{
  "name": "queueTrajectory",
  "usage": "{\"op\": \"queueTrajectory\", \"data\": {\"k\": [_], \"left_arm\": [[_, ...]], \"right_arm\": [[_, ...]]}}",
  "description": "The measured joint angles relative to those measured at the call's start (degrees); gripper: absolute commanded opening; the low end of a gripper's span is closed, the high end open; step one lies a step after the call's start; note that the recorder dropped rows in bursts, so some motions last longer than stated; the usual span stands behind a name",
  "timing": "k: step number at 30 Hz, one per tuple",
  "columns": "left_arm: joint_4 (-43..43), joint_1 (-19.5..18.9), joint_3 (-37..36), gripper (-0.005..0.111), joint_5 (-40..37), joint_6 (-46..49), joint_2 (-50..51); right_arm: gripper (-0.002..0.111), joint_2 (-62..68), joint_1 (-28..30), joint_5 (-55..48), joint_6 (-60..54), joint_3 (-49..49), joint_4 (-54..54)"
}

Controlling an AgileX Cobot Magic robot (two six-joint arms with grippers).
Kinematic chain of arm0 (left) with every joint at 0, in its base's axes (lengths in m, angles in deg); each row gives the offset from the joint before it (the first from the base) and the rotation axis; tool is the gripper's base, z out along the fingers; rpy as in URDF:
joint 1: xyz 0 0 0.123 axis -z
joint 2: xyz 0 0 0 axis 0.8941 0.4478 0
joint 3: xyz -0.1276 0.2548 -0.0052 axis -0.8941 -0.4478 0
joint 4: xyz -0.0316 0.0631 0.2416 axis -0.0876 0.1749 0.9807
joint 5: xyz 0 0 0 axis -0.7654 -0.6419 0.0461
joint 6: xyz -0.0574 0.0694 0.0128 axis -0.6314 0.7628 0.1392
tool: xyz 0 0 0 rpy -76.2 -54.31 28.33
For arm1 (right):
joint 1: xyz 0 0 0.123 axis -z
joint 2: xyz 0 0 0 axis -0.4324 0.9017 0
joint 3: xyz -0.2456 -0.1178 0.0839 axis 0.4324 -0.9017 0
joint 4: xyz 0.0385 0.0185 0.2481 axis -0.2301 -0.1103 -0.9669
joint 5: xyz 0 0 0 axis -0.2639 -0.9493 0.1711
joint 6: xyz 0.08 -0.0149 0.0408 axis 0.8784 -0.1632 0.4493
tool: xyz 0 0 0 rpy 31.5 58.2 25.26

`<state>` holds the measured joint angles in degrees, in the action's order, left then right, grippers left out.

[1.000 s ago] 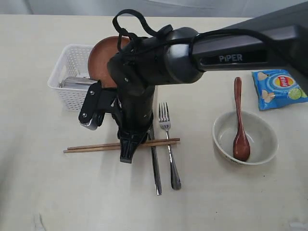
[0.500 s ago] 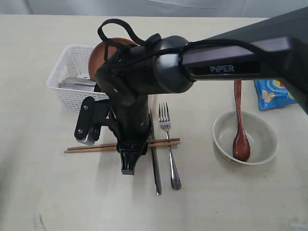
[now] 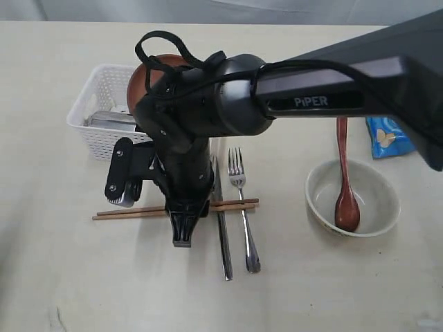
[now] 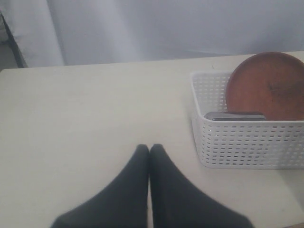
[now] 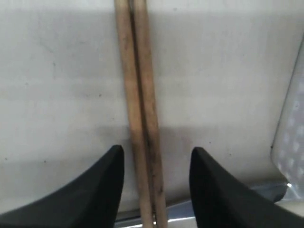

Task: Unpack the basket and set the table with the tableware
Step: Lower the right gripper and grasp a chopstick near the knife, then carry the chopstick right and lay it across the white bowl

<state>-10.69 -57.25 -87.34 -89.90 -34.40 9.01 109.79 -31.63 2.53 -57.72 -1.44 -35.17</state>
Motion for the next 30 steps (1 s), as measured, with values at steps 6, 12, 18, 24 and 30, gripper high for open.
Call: {"op": "queueTrajectory", "data": {"k": [6,12,18,24,30], "left_arm": [[0.0,0.0,0.0,0.0,0.0,0.0,0.0],[0.0,0.0,0.0,0.0,0.0,0.0,0.0],[0.0,0.0,0.0,0.0,0.0,0.0,0.0],[0.0,0.0,0.0,0.0,0.0,0.0,0.0],[0.0,0.0,0.0,0.0,0.0,0.0,0.0]], "right_arm": [[0.0,0.14,0.0,0.1,-0.57,0.14,0.49],[0.0,0.27,-0.36,-1.0,-1.93,0.35,0.36],[0.0,-1.98,-0.59,-1.93,-2.17,-0.14,-1.06],[0.0,-6.67,-0.59,-1.93,-2.31,-0.14,-2.09],[0.014,-7.33,-0.59,-2.49,-2.31,-0.22,-6.08]]}}
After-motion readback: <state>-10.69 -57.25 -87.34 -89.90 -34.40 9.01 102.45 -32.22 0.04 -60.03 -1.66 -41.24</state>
